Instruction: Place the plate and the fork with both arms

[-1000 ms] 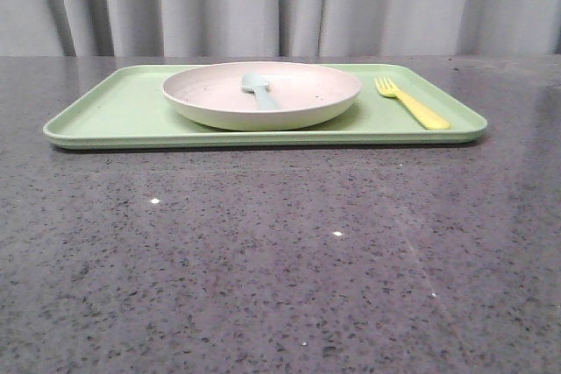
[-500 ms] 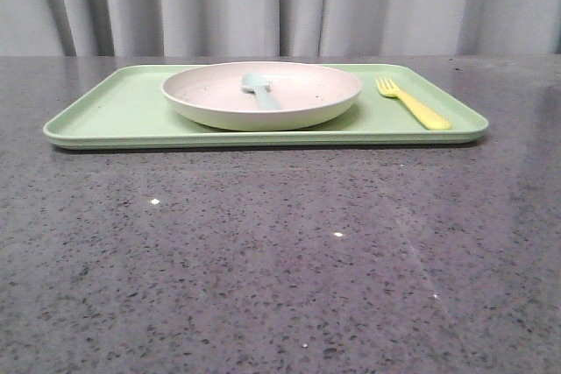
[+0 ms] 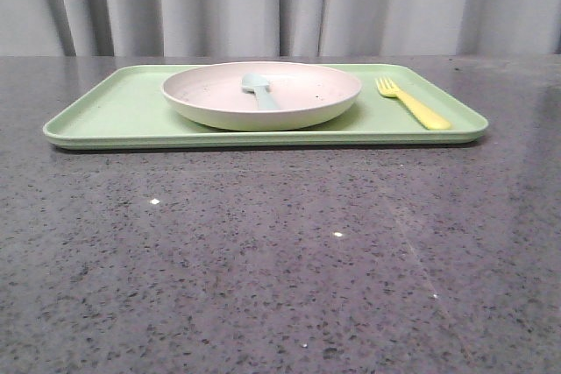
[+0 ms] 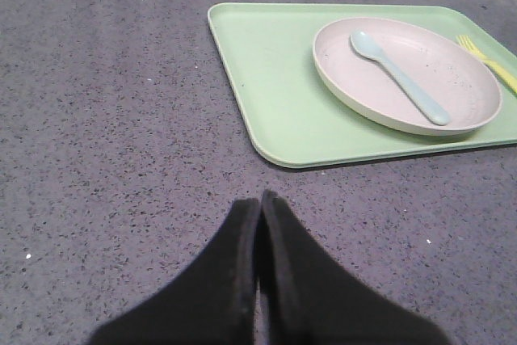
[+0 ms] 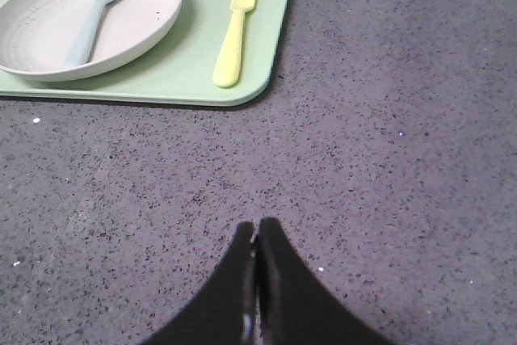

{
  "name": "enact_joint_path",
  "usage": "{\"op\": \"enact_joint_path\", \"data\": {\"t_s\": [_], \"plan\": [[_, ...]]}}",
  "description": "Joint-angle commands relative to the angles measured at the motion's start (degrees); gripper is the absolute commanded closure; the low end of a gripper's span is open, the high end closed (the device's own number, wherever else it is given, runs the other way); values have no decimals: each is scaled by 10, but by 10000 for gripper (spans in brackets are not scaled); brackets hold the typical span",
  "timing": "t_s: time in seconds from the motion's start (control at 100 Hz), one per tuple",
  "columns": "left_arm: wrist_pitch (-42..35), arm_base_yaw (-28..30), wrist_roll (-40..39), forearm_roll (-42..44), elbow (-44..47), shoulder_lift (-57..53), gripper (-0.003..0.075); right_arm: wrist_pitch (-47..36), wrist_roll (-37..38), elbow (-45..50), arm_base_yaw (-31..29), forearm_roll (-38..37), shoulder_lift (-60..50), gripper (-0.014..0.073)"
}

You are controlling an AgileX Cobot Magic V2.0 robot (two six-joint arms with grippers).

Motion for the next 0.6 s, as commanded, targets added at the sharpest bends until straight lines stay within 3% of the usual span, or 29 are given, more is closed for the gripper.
{"op": "enact_joint_path", "data": {"t_s": [0.0,0.15,0.38,0.59], "plan": [[-44,1,-2,-3,-15,3,741,-35,1,-13,0,-10,3,661],[-55,8,-2,13,-3,-13,741,-35,1,-13,0,-10,3,661],[-168,80,-1,12,72,-65,741,-35,1,-13,0,-10,3,661],[-240,133,61,23,146,-120,741,-35,1,-13,0,-10,3,661]]}}
